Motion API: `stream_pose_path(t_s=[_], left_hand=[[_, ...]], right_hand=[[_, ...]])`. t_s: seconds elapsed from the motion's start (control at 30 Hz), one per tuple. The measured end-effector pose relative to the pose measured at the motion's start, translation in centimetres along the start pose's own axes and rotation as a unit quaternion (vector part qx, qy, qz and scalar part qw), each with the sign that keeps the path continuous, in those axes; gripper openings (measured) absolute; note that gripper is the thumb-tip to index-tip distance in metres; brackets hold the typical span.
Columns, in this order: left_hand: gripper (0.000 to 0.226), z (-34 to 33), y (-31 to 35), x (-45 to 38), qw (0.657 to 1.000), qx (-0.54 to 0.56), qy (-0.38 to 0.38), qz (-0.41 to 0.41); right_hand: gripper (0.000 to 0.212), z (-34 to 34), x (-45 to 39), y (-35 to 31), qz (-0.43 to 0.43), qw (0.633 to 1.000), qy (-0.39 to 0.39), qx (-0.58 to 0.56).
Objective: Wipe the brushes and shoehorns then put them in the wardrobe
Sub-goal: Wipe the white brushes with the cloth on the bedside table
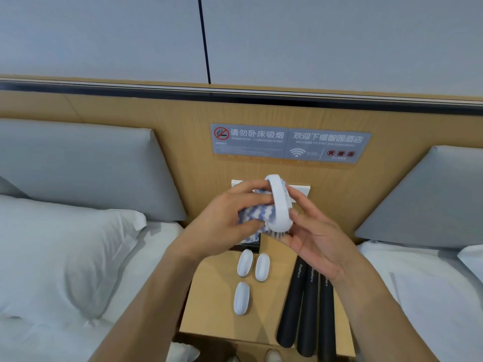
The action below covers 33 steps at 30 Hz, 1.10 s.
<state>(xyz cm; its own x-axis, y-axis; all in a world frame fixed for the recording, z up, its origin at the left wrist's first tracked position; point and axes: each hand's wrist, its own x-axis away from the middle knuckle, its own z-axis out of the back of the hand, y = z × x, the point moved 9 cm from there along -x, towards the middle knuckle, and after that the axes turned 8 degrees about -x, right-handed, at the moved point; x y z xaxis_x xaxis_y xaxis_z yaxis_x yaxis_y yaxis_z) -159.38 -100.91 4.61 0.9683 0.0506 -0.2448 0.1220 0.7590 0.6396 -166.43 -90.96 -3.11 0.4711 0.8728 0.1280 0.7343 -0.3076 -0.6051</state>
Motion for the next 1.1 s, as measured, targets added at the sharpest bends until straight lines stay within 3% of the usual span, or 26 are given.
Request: stream_pose_path(t_s=[0.2, 0.33, 0.43, 0.77, 0.97, 1.1], left_hand=[[0.057, -1.2, -0.3, -0.3, 0.997, -0.036, 0.051, 0.052], [0.049, -1.1, -0.6, 0.5, 0.985, -0.036, 0.136, 0.104], [0.039, -1.0, -0.8, 1.0, 0.975, -0.015, 0.183, 0.123], [0.013, -0.9, -2.8, 1.3, 0.952, 0.149, 0.167, 0.207], [0.024, -1.2, -4.2, 2.1, 0.887, 0.319, 0.138, 0.304], [0.032, -0.2, -5.1, 2.0, 0.85, 0.36, 0.167, 0.346]], right_hand=[[0.049, 0.8, -0.7, -0.9, 0.041, 0.997, 0.047, 0.046], [0.054, 1.4, -0.7, 0.1, 0.057, 0.994, 0.087, 0.028], [0.048, 0.6, -0.7, 0.5, 0.063, 0.994, 0.076, 0.036], [0.048, -0.2, -0.3, 0.0, 0.096, 0.981, 0.043, 0.165], [0.058, -0.7, 0.0, -0.7, 0.125, 0.953, 0.024, 0.274], [0.061, -1.1, 0.1, -1.0, 0.143, 0.928, 0.034, 0.341]])
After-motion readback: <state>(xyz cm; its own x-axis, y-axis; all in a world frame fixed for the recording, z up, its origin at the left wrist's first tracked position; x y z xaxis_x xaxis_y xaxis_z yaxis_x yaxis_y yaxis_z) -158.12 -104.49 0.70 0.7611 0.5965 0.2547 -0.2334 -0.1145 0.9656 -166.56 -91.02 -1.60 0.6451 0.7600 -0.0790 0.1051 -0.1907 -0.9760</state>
